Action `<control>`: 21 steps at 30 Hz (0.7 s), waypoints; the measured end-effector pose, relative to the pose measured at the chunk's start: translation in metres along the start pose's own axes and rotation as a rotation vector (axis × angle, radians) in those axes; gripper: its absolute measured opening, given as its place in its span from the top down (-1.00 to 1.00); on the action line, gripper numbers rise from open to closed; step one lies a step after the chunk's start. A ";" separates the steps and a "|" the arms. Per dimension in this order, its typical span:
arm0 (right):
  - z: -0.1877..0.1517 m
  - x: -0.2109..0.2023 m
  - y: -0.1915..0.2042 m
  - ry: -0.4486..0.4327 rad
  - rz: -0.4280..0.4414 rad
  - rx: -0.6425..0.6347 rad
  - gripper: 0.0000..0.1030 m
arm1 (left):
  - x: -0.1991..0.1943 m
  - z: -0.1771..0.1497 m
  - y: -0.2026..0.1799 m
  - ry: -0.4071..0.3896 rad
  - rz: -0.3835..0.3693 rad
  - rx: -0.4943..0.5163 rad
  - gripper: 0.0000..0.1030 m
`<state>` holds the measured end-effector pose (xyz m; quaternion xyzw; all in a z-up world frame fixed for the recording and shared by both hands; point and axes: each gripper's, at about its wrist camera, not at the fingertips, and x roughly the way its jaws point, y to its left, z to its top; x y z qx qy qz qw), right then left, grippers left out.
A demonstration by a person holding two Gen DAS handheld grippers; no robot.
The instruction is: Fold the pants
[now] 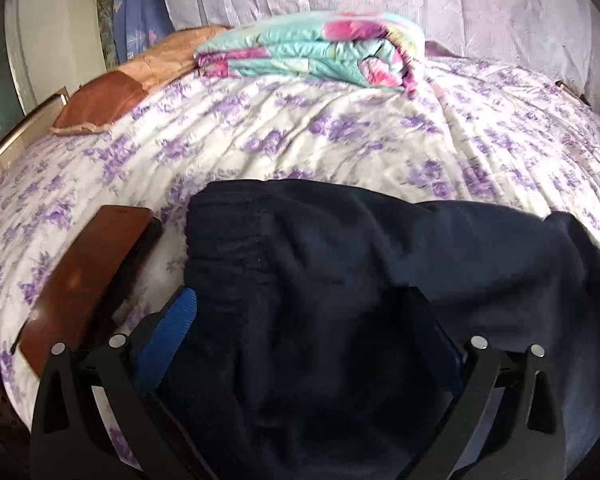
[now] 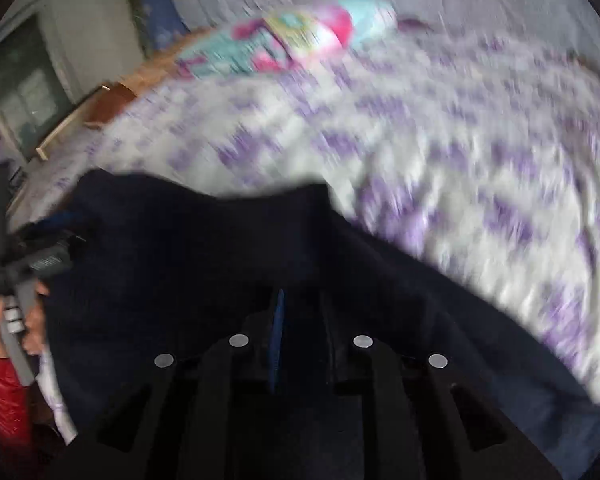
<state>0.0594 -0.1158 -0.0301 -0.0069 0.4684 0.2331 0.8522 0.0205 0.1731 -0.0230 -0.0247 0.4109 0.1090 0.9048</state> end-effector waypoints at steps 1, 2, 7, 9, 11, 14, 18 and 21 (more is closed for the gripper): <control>-0.001 -0.001 -0.007 -0.023 0.029 0.029 0.80 | -0.003 0.002 -0.001 -0.004 0.014 0.001 -0.92; 0.001 -0.004 -0.012 -0.013 0.040 0.061 0.86 | -0.004 0.001 -0.002 -0.008 0.019 0.008 -0.92; -0.015 -0.085 -0.022 -0.185 0.049 0.093 0.74 | -0.045 -0.010 0.008 -0.078 -0.122 -0.031 -0.90; -0.034 -0.106 -0.034 -0.191 0.033 0.116 0.64 | -0.057 -0.017 0.004 -0.109 -0.154 -0.011 -0.90; -0.048 -0.107 -0.047 -0.164 -0.013 0.135 0.49 | -0.040 -0.021 -0.004 -0.071 -0.097 0.037 -0.90; -0.066 -0.069 -0.089 -0.070 -0.008 0.236 0.52 | -0.022 -0.024 -0.016 -0.055 -0.011 0.088 -0.92; -0.065 -0.088 -0.104 -0.141 0.052 0.360 0.75 | -0.034 -0.027 -0.014 -0.070 -0.005 0.057 -0.90; -0.079 -0.134 -0.093 -0.247 -0.041 0.297 0.45 | -0.066 -0.038 -0.007 -0.117 -0.157 0.022 -0.90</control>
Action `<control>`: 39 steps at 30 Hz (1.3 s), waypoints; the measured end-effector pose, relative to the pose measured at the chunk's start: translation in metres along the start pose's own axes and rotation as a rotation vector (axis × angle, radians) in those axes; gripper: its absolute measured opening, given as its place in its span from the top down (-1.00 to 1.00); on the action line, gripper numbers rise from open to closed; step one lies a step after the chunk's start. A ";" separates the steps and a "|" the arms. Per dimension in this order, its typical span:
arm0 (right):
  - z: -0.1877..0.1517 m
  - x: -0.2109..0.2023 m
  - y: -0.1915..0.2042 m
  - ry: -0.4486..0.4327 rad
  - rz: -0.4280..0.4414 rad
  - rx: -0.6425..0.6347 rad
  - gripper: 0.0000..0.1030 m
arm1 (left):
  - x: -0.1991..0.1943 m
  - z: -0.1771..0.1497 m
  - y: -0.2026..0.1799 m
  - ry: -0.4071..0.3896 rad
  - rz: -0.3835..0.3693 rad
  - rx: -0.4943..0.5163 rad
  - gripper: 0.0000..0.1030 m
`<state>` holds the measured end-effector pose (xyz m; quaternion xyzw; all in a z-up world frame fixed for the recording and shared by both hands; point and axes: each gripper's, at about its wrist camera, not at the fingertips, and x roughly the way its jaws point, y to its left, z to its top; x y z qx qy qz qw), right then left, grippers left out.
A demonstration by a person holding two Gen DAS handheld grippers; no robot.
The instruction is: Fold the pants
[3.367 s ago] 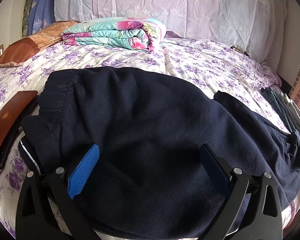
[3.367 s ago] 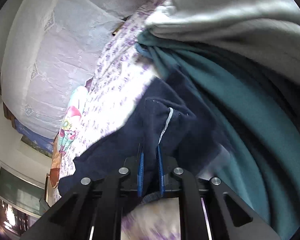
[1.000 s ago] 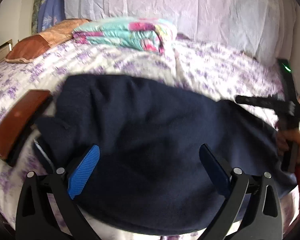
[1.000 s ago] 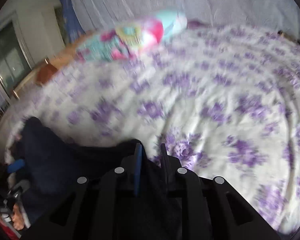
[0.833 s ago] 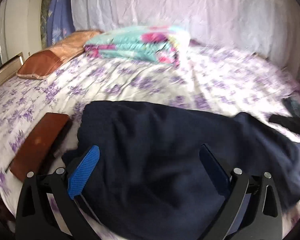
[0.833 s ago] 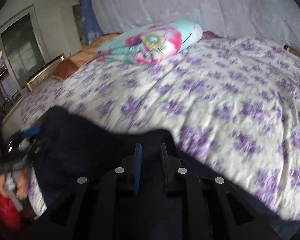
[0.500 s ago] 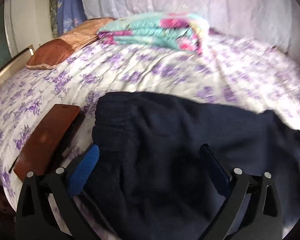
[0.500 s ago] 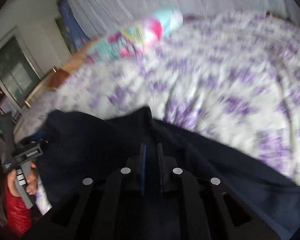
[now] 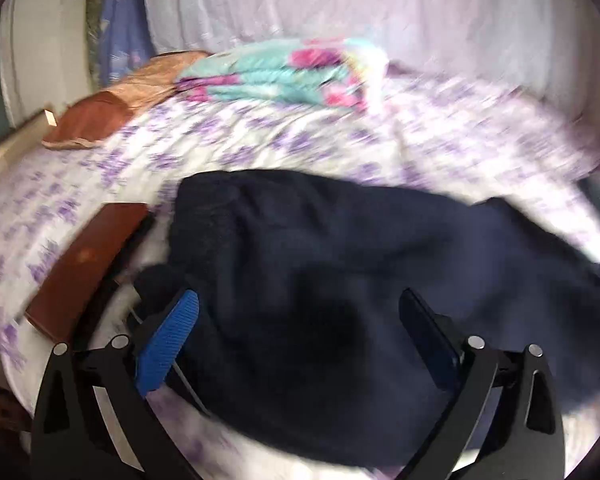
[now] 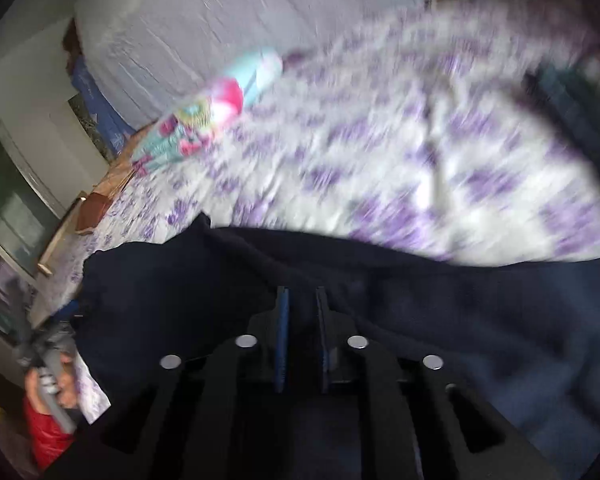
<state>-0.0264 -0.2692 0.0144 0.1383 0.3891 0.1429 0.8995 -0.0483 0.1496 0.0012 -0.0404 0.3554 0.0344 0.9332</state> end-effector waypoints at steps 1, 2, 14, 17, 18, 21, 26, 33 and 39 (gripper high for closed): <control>-0.004 -0.011 -0.003 -0.013 -0.009 0.000 0.17 | -0.005 -0.002 -0.003 -0.010 -0.011 0.005 -0.90; -0.012 -0.022 -0.009 -0.015 -0.030 0.003 0.10 | -0.009 -0.004 -0.008 -0.022 -0.002 0.023 -0.90; -0.060 -0.091 -0.077 -0.087 -0.026 0.218 0.11 | 0.012 -0.017 -0.040 0.020 0.016 0.028 -0.90; -0.092 -0.135 -0.088 -0.117 -0.078 0.271 0.07 | -0.006 -0.016 -0.056 -0.033 -0.077 0.035 -0.90; -0.098 -0.140 -0.091 -0.114 -0.103 0.287 0.04 | -0.013 -0.017 -0.063 -0.050 -0.102 0.041 -0.90; -0.119 -0.152 -0.111 -0.100 -0.165 0.360 -0.05 | -0.016 -0.021 -0.085 -0.064 -0.155 0.091 -0.90; -0.131 -0.140 -0.145 -0.145 -0.123 0.519 -0.05 | 0.012 -0.041 -0.091 0.012 -0.145 0.118 -0.90; -0.121 -0.115 -0.177 -0.256 -0.049 0.675 0.16 | -0.003 -0.050 -0.078 -0.026 -0.158 0.123 -0.90; -0.115 -0.113 -0.173 -0.288 -0.114 0.625 0.68 | -0.035 -0.055 -0.038 -0.087 -0.109 0.051 -0.90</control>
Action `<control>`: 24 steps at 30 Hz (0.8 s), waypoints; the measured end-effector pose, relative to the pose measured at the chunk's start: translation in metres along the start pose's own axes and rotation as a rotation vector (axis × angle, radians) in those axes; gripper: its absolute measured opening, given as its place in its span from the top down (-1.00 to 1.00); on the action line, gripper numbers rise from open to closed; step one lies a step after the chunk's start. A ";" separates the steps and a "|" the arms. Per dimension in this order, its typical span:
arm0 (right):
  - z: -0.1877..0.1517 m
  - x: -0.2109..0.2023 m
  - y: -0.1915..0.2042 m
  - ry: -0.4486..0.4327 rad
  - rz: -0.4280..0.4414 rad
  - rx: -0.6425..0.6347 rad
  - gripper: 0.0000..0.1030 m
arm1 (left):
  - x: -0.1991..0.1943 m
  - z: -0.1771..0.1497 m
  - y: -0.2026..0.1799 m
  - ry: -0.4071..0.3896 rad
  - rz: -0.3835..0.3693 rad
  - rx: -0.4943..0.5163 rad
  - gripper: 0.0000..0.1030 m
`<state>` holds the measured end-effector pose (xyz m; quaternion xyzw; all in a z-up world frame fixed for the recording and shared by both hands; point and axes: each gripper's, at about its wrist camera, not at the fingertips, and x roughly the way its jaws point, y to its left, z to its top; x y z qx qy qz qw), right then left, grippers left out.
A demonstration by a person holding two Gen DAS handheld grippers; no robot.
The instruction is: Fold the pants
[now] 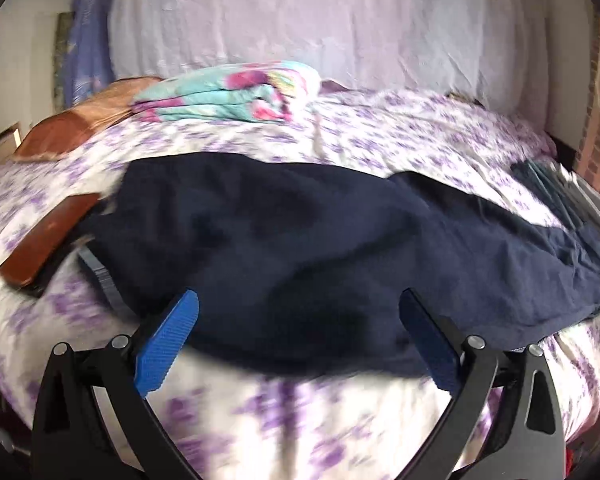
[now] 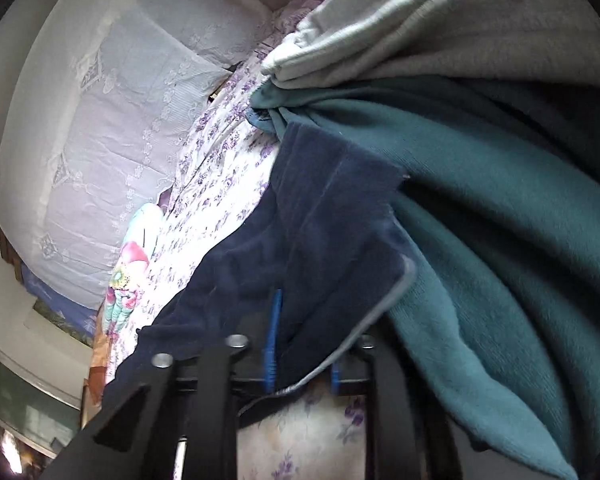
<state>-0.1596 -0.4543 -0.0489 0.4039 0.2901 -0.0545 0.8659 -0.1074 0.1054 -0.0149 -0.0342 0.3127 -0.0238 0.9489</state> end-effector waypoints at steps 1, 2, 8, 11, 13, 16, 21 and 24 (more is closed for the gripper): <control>0.001 -0.001 0.010 -0.012 -0.020 -0.051 0.70 | -0.005 0.000 0.013 0.003 0.013 -0.028 -0.90; 0.001 -0.004 0.025 -0.035 -0.048 -0.134 0.71 | -0.008 0.000 0.021 0.003 0.020 -0.046 -0.90; -0.006 -0.006 0.134 -0.102 -0.076 -0.537 0.74 | -0.026 -0.004 0.071 -0.013 0.061 -0.161 -0.90; -0.043 0.006 0.212 -0.102 -0.061 -0.853 0.75 | -0.031 -0.008 0.083 -0.019 0.059 -0.201 -0.90; -0.077 0.018 0.246 -0.076 -0.043 -1.032 0.75 | -0.032 -0.012 0.090 -0.011 0.043 -0.227 -0.90; -0.147 0.051 0.279 0.053 -0.040 -1.305 0.75 | -0.033 -0.017 0.096 -0.002 0.031 -0.246 -0.90; -0.230 0.093 0.268 0.122 -0.156 -1.591 0.75 | -0.035 -0.021 0.101 0.007 0.040 -0.248 -0.90; -0.226 0.087 0.267 0.130 -0.156 -1.572 0.75 | -0.033 -0.022 0.103 0.015 0.042 -0.253 -0.90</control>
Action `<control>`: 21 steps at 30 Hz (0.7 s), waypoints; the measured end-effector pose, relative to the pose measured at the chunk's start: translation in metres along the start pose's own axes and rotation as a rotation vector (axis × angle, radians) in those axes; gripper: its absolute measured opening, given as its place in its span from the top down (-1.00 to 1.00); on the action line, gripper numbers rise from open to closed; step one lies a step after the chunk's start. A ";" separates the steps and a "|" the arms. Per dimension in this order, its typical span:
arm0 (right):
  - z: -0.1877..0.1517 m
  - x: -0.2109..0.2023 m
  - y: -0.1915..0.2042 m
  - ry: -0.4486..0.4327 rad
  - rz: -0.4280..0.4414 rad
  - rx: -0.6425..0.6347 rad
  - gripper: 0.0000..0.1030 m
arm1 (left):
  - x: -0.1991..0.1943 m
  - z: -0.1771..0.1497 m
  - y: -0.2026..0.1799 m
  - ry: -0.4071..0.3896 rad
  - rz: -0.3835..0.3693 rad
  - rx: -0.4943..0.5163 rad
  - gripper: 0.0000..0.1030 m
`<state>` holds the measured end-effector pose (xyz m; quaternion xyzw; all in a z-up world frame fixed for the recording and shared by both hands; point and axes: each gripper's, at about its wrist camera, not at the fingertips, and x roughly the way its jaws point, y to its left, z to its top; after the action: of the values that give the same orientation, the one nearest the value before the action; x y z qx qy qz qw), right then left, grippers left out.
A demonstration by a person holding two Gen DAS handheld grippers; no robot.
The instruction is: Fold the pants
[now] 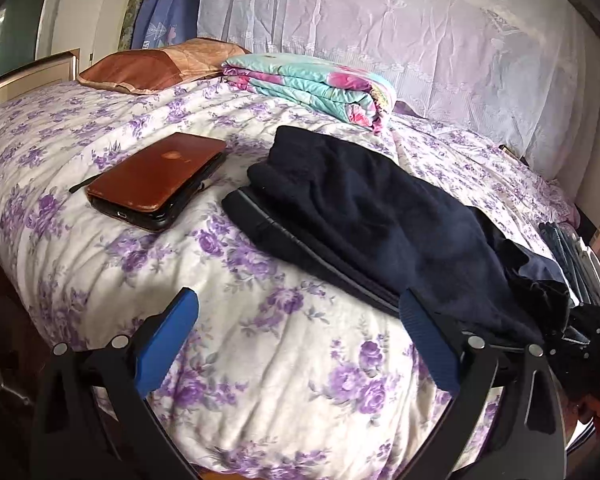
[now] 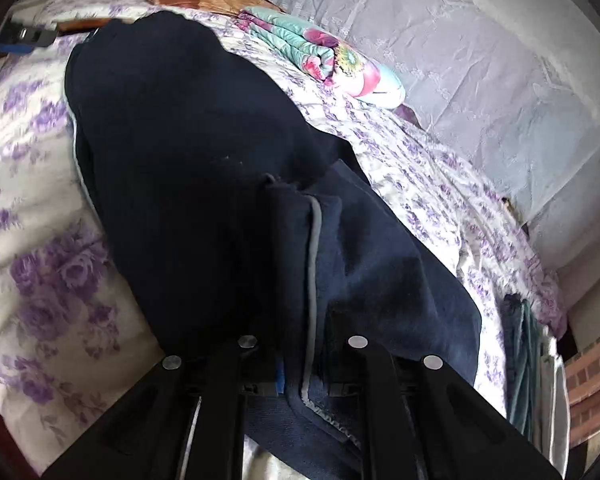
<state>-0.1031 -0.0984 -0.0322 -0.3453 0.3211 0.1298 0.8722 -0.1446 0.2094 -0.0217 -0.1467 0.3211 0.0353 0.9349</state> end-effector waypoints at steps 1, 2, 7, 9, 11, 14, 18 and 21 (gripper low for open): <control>0.000 -0.001 -0.001 0.002 0.007 0.006 0.75 | 0.001 0.000 0.001 0.002 -0.005 -0.005 -0.90; -0.001 -0.001 0.000 0.002 0.001 -0.006 0.74 | 0.002 -0.001 0.001 0.004 -0.015 -0.013 -0.90; 0.000 -0.015 0.012 -0.009 0.000 -0.082 0.47 | 0.005 -0.004 -0.002 0.014 -0.014 0.003 -0.90; 0.001 -0.036 0.001 -0.047 0.139 -0.029 0.20 | 0.006 -0.004 -0.003 0.017 -0.008 0.016 -0.90; 0.003 -0.065 -0.020 -0.120 0.343 0.064 -0.03 | 0.007 -0.004 -0.003 0.021 -0.008 0.014 -0.90; 0.011 -0.074 -0.065 -0.177 0.432 0.280 -0.01 | 0.007 -0.003 -0.004 0.023 -0.010 0.010 -0.90; 0.023 -0.021 -0.101 -0.063 0.338 0.473 0.43 | 0.009 -0.004 -0.007 0.035 -0.017 0.012 -0.90; 0.027 0.047 -0.100 0.094 0.370 0.556 0.64 | 0.010 -0.004 -0.010 0.044 -0.007 0.023 -0.90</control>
<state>-0.0096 -0.1530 0.0039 -0.0355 0.4413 0.1773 0.8790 -0.1380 0.1987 -0.0286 -0.1378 0.3415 0.0252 0.9294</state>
